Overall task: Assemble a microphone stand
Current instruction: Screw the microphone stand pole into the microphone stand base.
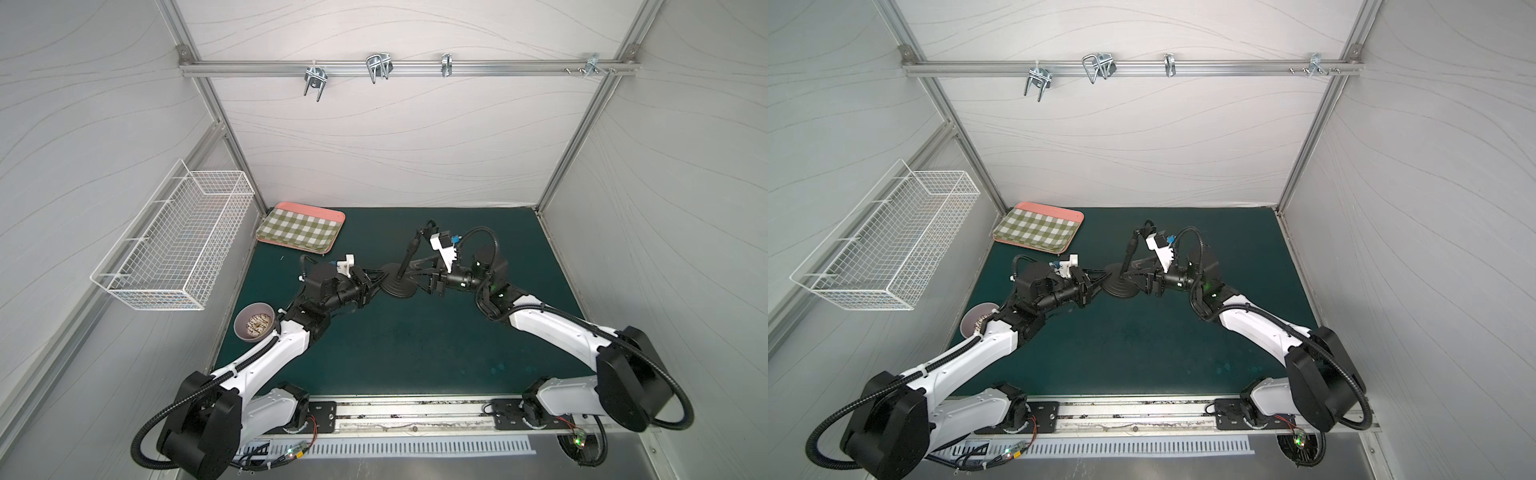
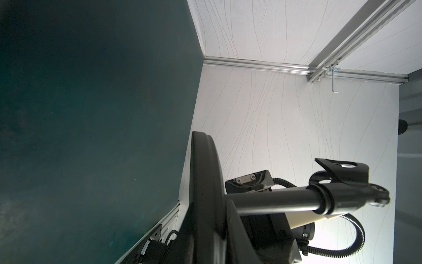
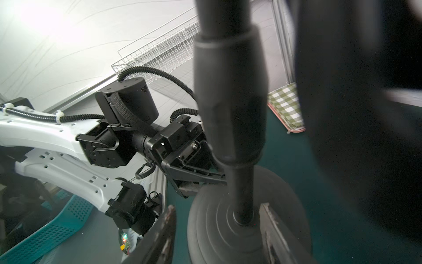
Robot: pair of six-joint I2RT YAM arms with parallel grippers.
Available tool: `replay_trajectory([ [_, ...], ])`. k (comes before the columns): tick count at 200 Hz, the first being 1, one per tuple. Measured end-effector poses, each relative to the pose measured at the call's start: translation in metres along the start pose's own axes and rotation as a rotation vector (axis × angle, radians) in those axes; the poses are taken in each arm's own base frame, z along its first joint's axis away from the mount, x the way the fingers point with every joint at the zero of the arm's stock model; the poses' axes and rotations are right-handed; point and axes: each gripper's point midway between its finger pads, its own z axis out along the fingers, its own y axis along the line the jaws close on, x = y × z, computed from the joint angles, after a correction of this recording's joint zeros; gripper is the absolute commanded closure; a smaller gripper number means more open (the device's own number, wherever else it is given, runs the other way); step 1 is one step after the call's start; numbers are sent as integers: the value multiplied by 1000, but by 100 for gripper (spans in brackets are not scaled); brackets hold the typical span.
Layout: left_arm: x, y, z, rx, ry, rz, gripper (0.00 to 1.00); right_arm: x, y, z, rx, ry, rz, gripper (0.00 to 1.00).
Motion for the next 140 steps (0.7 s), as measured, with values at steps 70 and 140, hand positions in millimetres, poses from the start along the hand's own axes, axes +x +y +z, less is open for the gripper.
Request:
replay_trajectory([
  [70, 0, -1, -1, 2, 0, 2, 100, -9, -8, 21, -117, 14, -41, 80],
  [140, -3, 6, -2, -25, -11, -35, 100, -5, -14, 29, 209, -43, -57, 99],
])
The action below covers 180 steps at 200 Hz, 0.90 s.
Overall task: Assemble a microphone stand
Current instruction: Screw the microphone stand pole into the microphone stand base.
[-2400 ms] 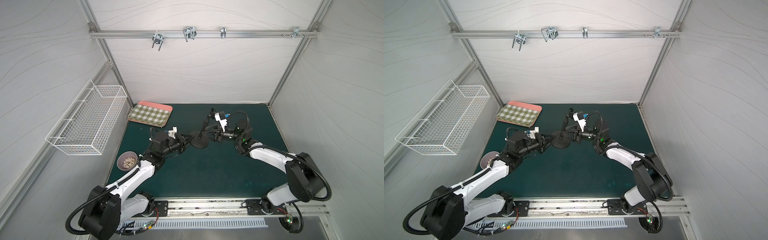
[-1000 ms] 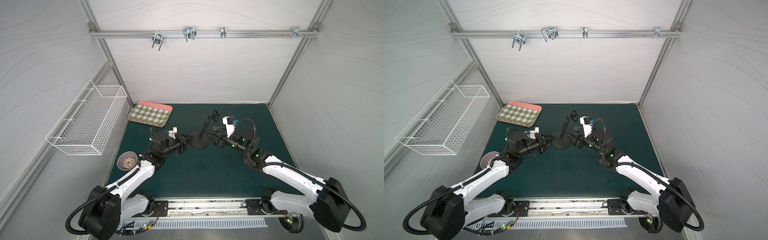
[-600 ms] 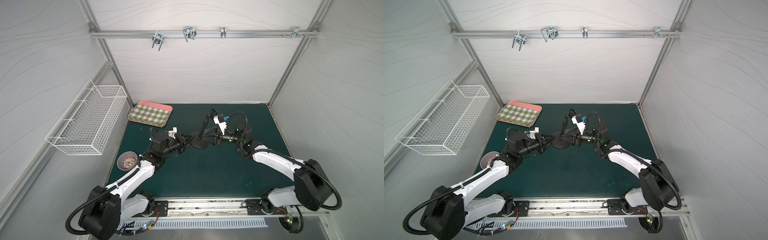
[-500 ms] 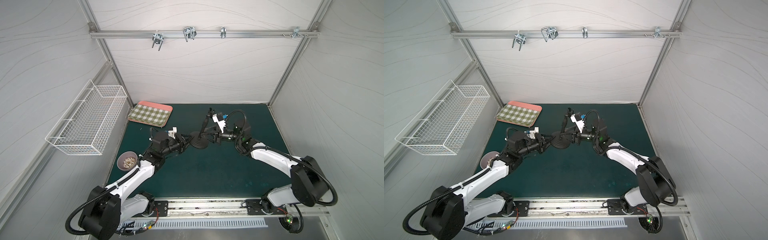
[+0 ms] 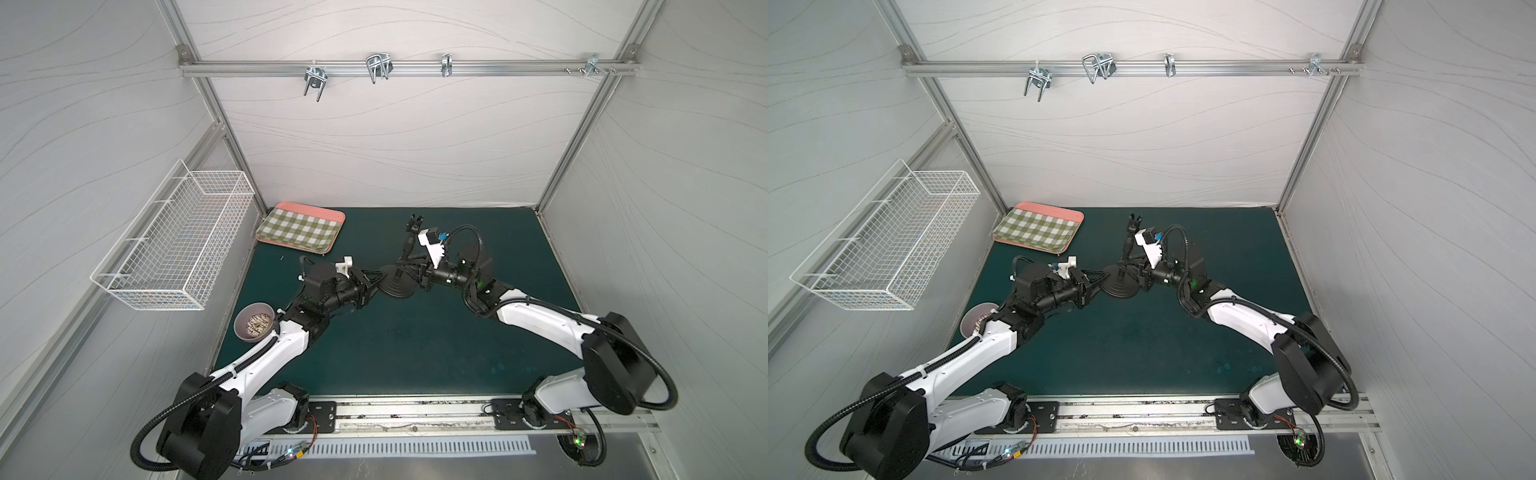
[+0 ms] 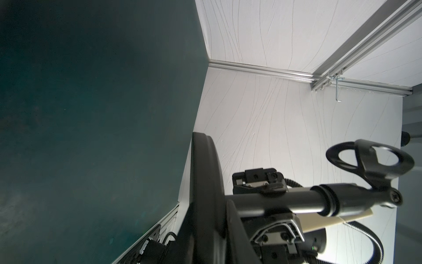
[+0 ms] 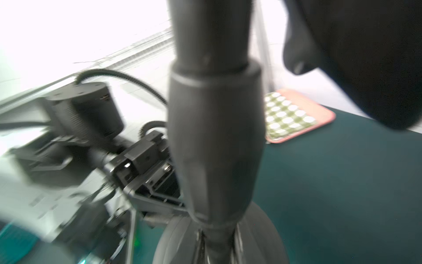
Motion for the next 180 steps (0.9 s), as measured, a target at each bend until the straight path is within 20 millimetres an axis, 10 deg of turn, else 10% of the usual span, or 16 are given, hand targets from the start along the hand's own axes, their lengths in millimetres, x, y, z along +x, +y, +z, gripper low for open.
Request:
replay_trajectory([
  [66, 1, 2, 0, -7, 8, 6, 100, 5, -2, -6, 568, -86, 164, 99],
  [121, 1, -1, 1, 5, 7, 17, 100, 10, 10, -11, 666, -85, 213, 27],
  [180, 1, -2, 1, 11, 5, 21, 100, 14, -19, -50, 426, -35, 146, 22],
])
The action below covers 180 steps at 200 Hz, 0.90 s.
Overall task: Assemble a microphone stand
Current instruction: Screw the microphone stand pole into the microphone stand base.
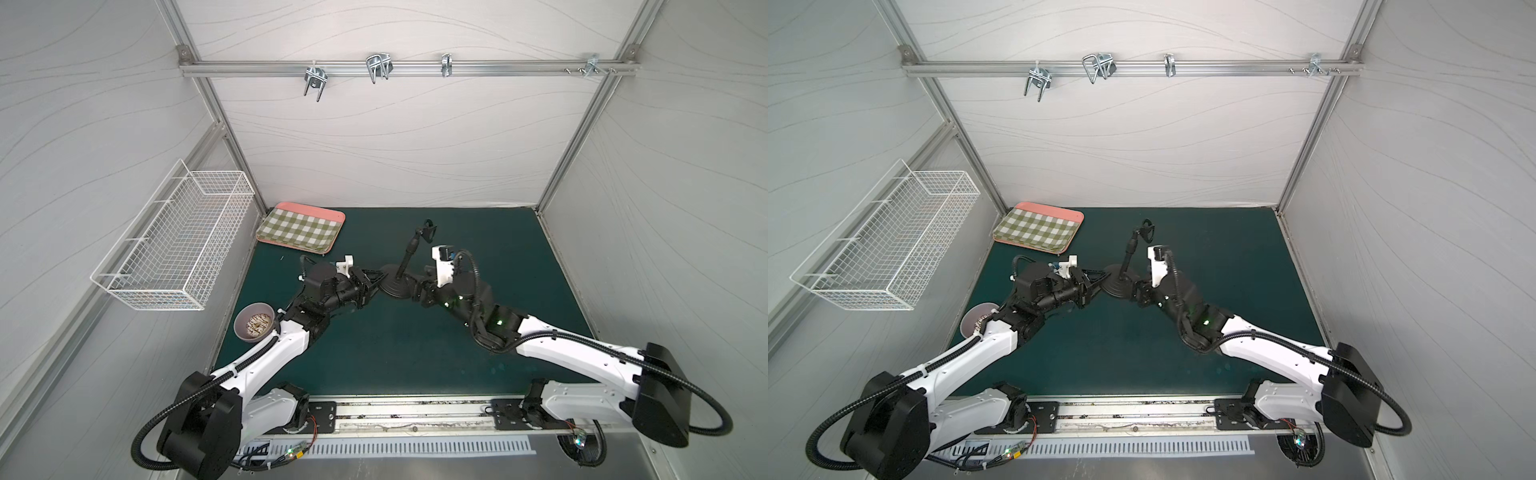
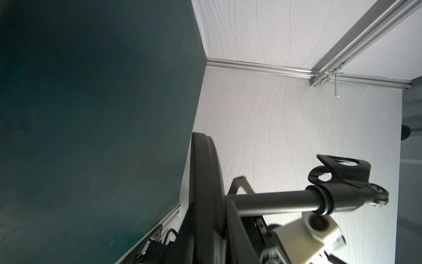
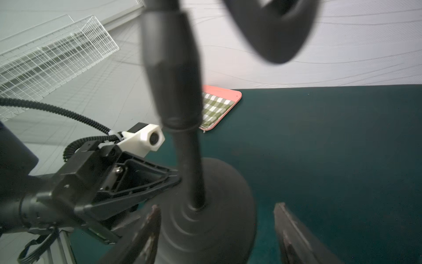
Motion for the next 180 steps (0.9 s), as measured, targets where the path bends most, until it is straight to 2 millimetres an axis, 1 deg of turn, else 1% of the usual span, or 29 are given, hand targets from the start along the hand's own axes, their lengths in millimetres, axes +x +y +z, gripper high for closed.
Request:
replay_trajectory([
  [12, 0, 0, 0, 0, 0, 0, 100, -2, -10, 2, -74, 10, -9, 23],
  [22, 0, 0, 0, 0, 0, 0, 100, -3, -11, 3, -142, 22, -24, 24],
  [63, 0, 0, 0, 0, 0, 1, 100, 4, 18, 11, -483, 74, -110, 31],
  [85, 0, 0, 0, 0, 0, 1, 100, 4, 24, 17, -575, 84, -120, 35],
  [101, 0, 0, 0, 0, 0, 1, 100, 0, 29, 23, -620, 82, -130, 39],
  [122, 0, 0, 0, 0, 0, 1, 100, -10, 36, 29, -663, 65, -149, 48],
  [148, -1, 0, 0, 0, -3, -2, 100, -17, 42, 35, -700, 49, -162, 73],
  [154, -1, 0, 0, 0, -4, -3, 100, -17, 42, 37, -701, 50, -156, 78],
  [180, -1, 0, 0, -2, -7, -16, 100, -18, 36, 43, -666, 40, -145, 89],
])
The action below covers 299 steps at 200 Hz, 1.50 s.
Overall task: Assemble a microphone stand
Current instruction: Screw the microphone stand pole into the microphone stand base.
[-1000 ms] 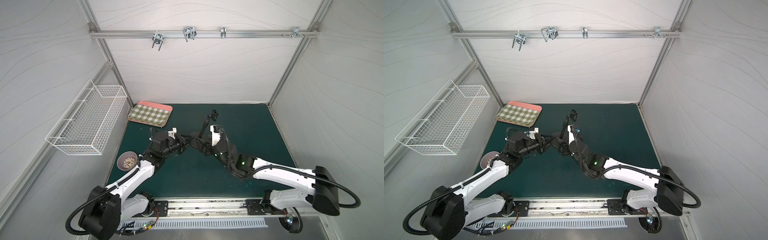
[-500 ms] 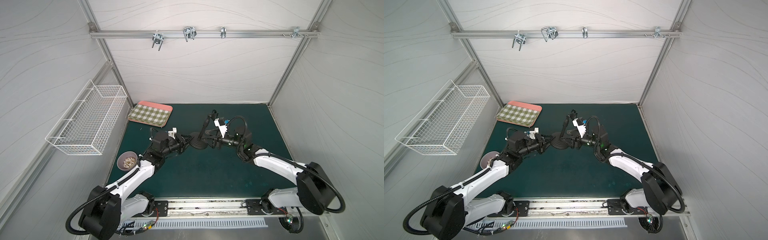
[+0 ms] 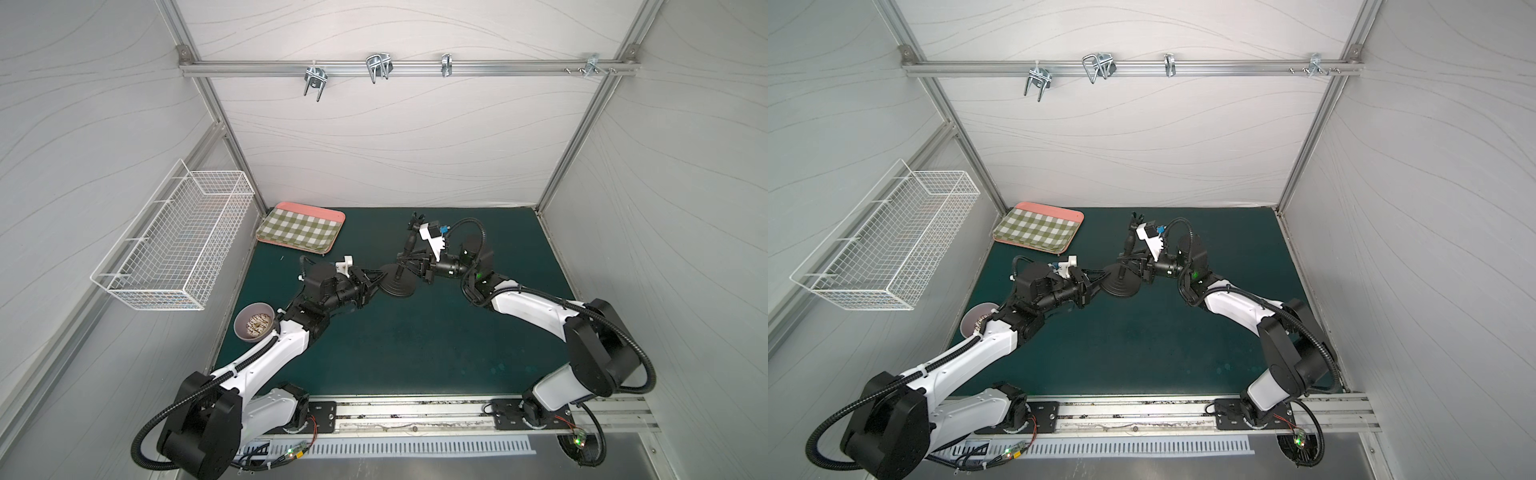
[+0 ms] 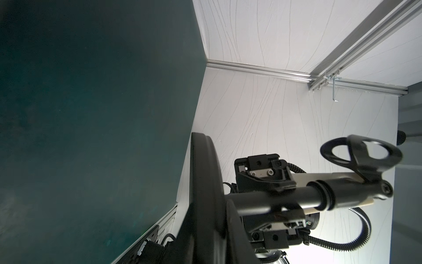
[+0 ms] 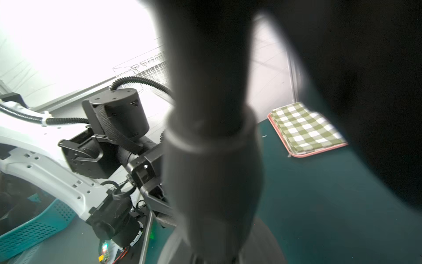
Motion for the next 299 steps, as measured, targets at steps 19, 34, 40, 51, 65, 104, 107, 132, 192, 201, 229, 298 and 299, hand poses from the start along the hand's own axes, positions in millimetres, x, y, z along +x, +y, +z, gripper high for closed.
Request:
replay_trajectory([
  [19, -1, 4, 0, -14, -7, -8, 100, 4, 0, 2, 79, -13, 4, 91],
  [34, -1, 5, 0, -20, -5, -8, 100, 5, 2, 3, 195, -27, 4, 92],
  [40, -1, 5, -1, -20, -3, -8, 100, 5, 4, 3, 248, -34, 1, 95],
  [51, -1, 5, -1, -19, 2, -5, 100, 4, 5, 3, 347, -47, 4, 100],
  [65, -1, 4, -1, -16, 5, -4, 100, 4, 5, 2, 489, -65, 39, 100],
  [104, 3, 6, -1, -20, 20, -1, 100, 9, 4, -10, 805, -127, 170, 86],
  [107, 3, 6, -1, -20, 21, 1, 100, 10, 4, -11, 825, -133, 180, 83],
  [132, 4, 5, 0, -18, 28, 6, 100, 10, 8, -11, 913, -155, 230, 60],
  [192, 0, 0, 0, 4, 6, 17, 100, 30, 15, -31, 856, -69, 173, 25],
  [201, 0, -1, 0, 4, 6, 17, 100, 34, 10, -38, 808, -51, 163, 25],
  [229, 0, -1, 0, 5, 6, 17, 100, 37, -16, -55, 616, -49, 172, 29],
  [298, 0, -1, -1, 5, 5, 18, 100, 15, 9, -19, 34, -29, 71, 44],
  [299, 0, -1, -1, 5, 5, 18, 100, 14, 8, -18, 31, -30, 69, 44],
])
